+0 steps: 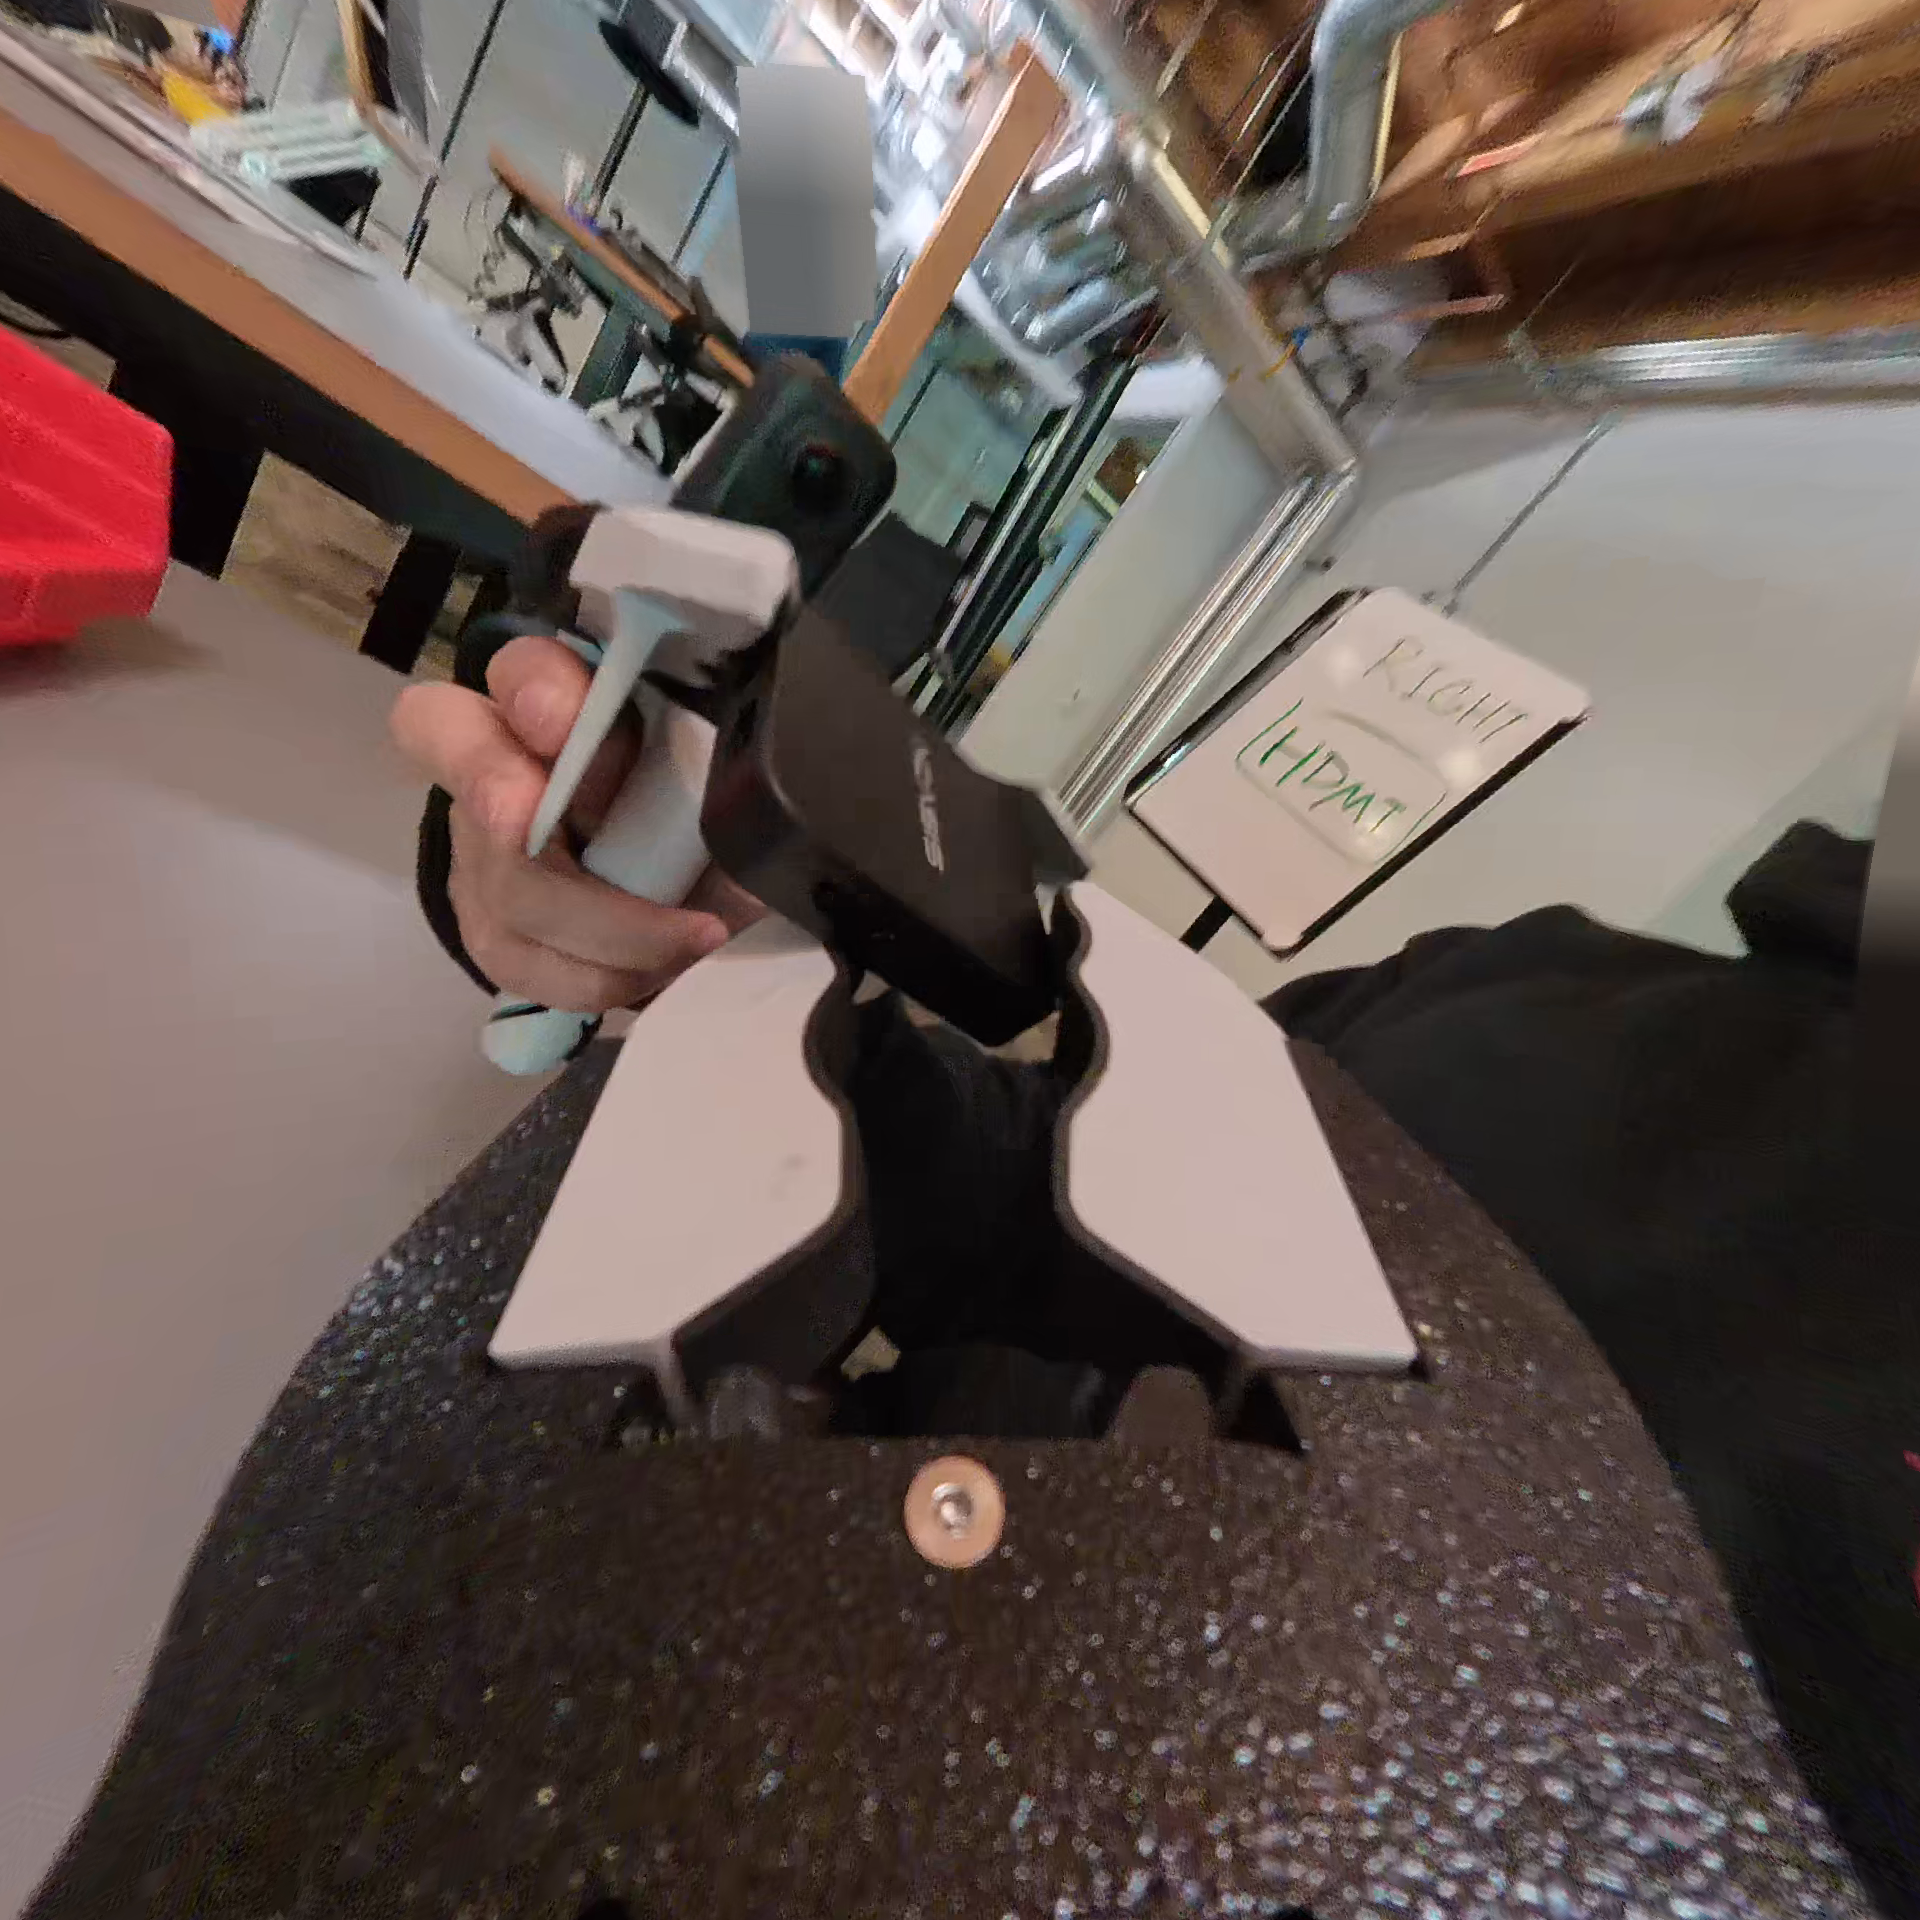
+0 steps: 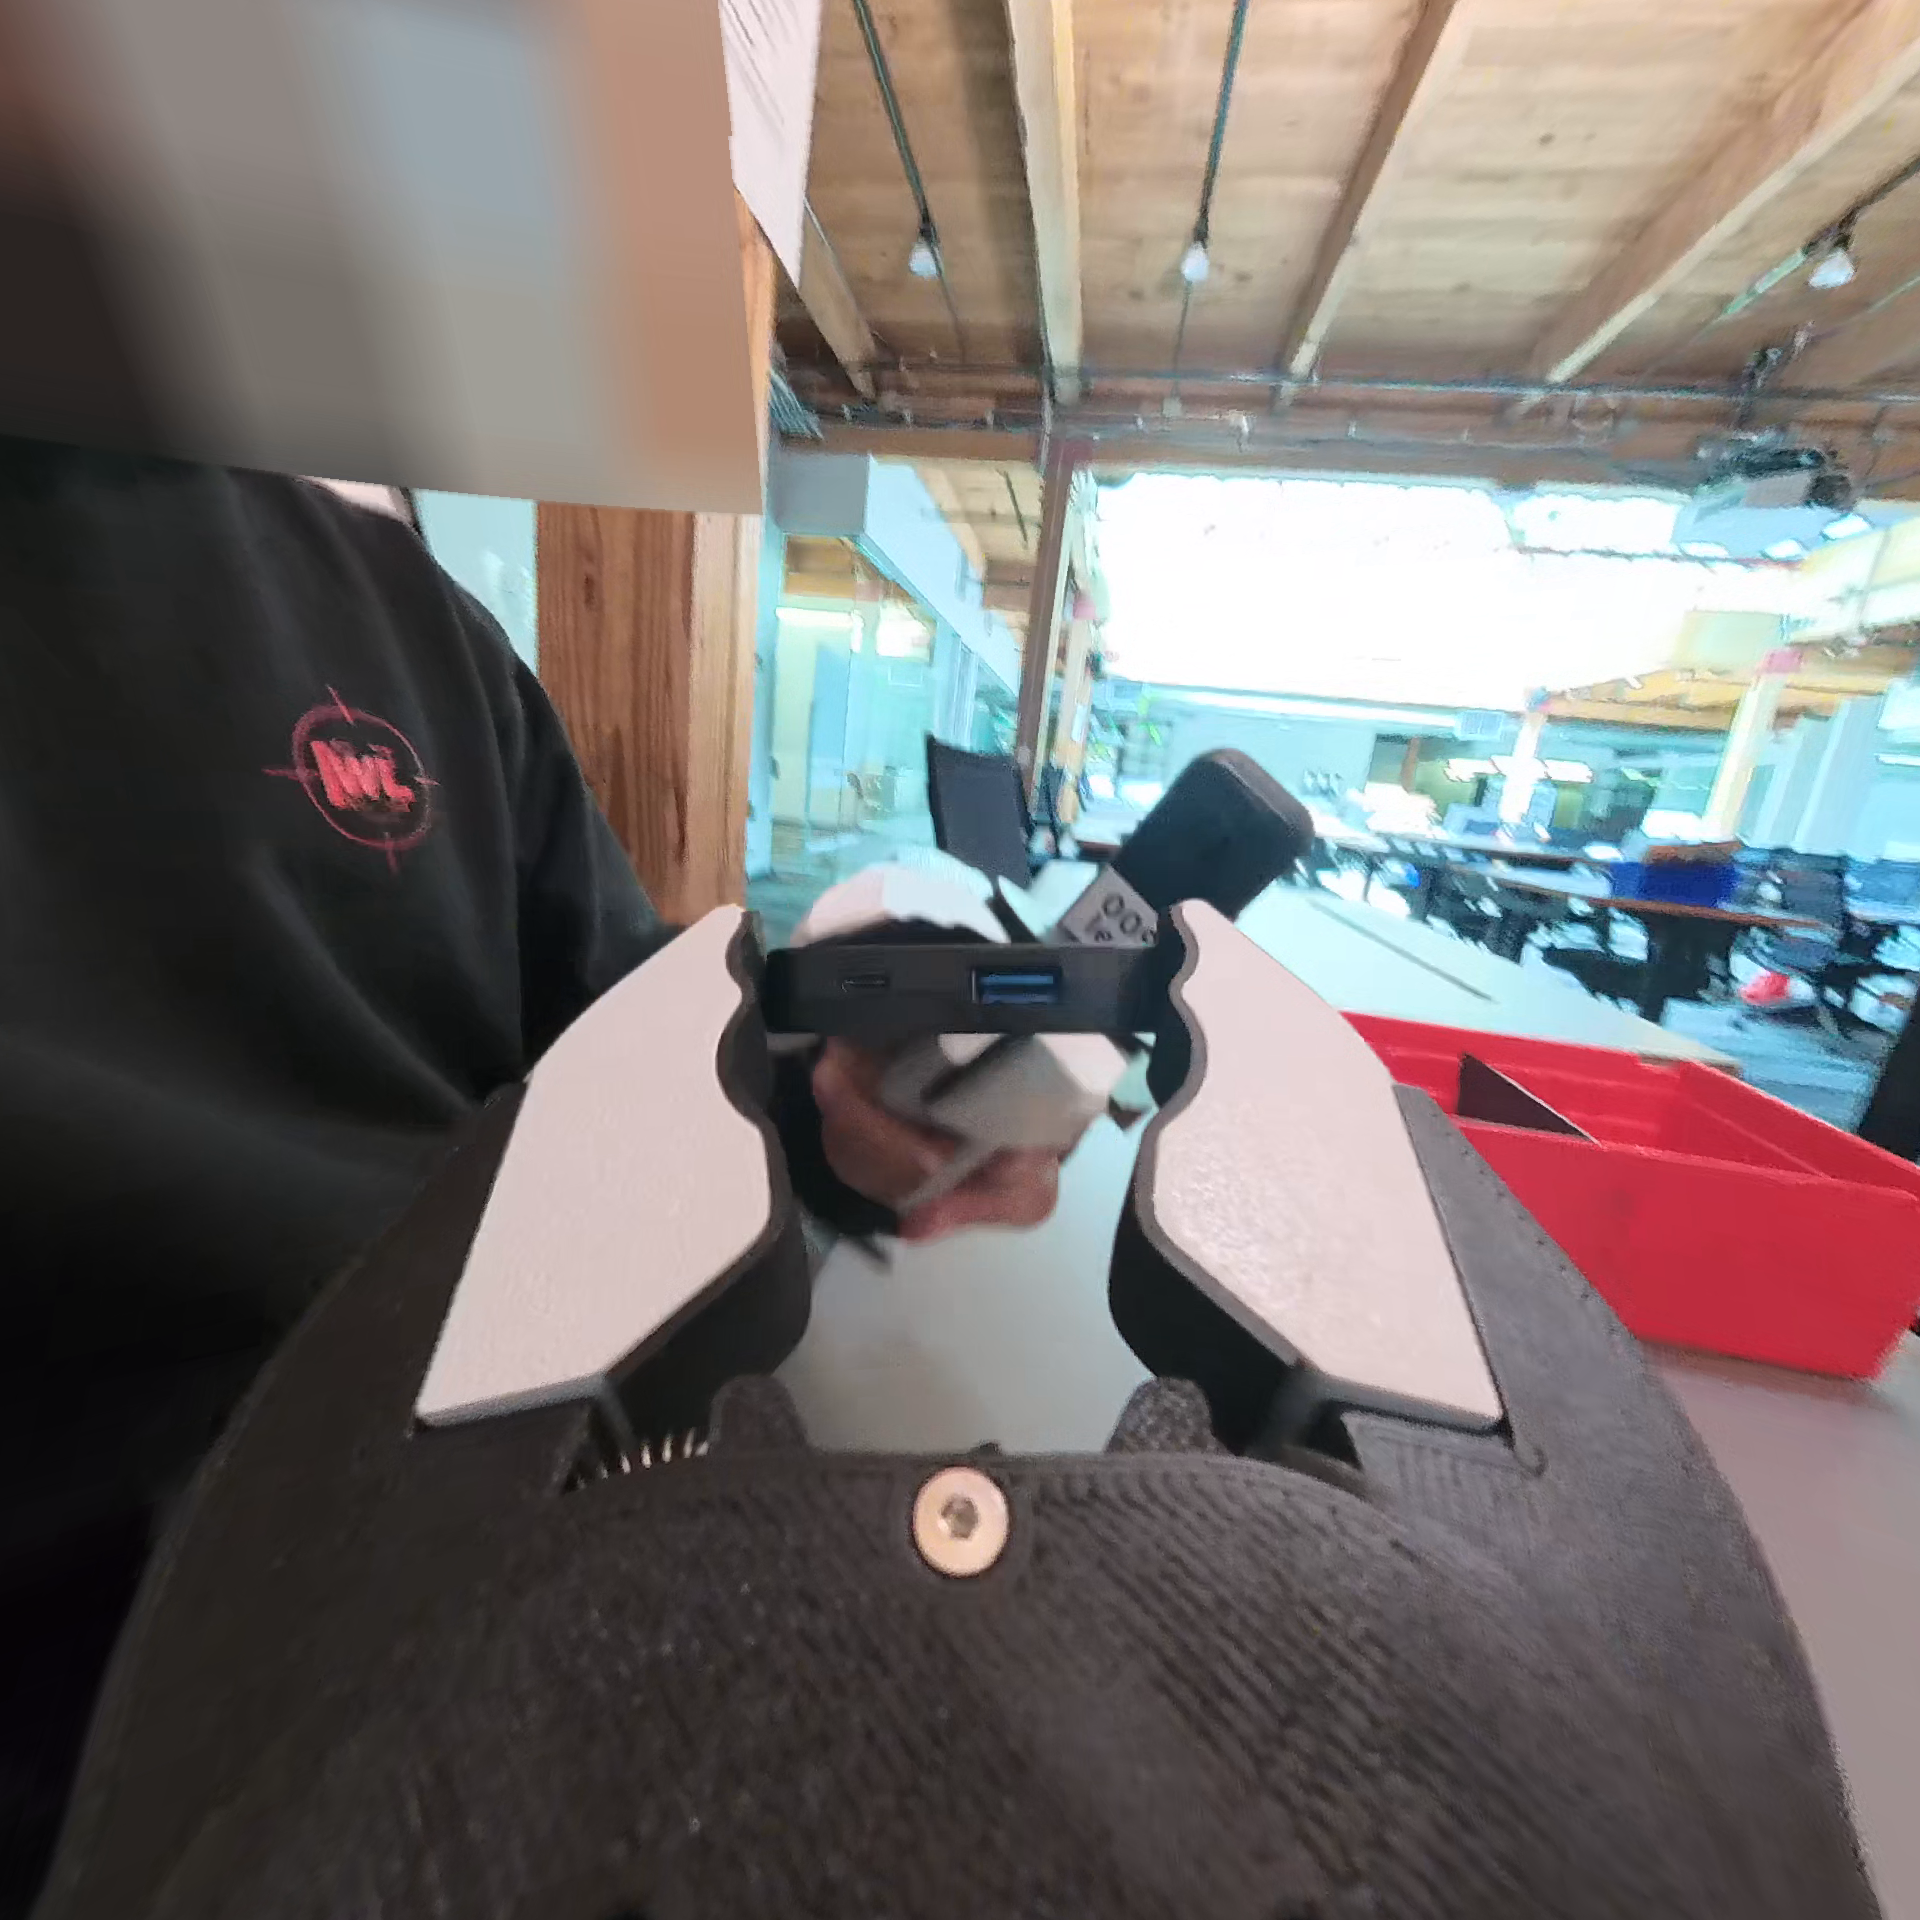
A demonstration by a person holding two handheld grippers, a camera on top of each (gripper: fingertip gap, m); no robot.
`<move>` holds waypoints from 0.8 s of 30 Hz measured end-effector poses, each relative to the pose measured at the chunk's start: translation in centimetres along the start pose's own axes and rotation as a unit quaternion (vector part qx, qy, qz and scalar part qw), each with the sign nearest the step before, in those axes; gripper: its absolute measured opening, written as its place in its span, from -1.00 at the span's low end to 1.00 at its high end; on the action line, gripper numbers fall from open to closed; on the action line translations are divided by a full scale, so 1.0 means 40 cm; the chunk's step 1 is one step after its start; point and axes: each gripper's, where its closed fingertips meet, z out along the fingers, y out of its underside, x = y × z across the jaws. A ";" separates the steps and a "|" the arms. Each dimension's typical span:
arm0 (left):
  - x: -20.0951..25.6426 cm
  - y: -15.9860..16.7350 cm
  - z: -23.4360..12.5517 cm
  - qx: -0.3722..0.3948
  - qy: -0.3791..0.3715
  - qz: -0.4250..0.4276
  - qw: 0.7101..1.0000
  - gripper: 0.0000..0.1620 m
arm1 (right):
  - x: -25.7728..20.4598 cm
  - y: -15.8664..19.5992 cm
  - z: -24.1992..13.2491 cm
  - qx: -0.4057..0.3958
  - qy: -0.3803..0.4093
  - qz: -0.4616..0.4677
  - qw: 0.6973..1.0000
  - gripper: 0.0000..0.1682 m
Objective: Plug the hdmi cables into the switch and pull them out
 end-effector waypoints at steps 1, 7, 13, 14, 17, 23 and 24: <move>-0.004 -0.003 -0.005 0.004 -0.004 -0.015 1.000 -0.60 | 0.004 0.015 -0.004 -0.026 0.012 -0.010 1.000 -0.13; -0.017 -0.019 -0.026 0.030 -0.001 -0.099 0.995 -0.73 | 0.021 0.042 0.003 -0.103 0.067 -0.084 0.989 -0.14; -0.027 -0.020 -0.052 0.049 0.001 -0.141 0.989 -0.78 | 0.035 0.063 0.016 -0.154 0.096 -0.136 0.974 -0.14; -0.031 -0.024 -0.056 0.058 -0.003 -0.145 0.988 -0.81 | 0.044 0.063 0.014 -0.157 0.110 -0.143 0.971 -0.14; -0.045 -0.029 -0.071 0.068 -0.026 -0.150 0.986 -0.82 | 0.062 0.076 0.010 -0.176 0.133 -0.153 0.963 -0.15; -0.047 -0.028 -0.093 0.061 -0.046 -0.171 0.982 -0.82 | 0.069 0.083 0.018 -0.189 0.144 -0.206 0.949 -0.17; -0.046 -0.028 -0.097 0.061 -0.044 -0.175 0.982 -0.82 | 0.069 0.087 0.019 -0.196 0.144 -0.216 0.946 -0.17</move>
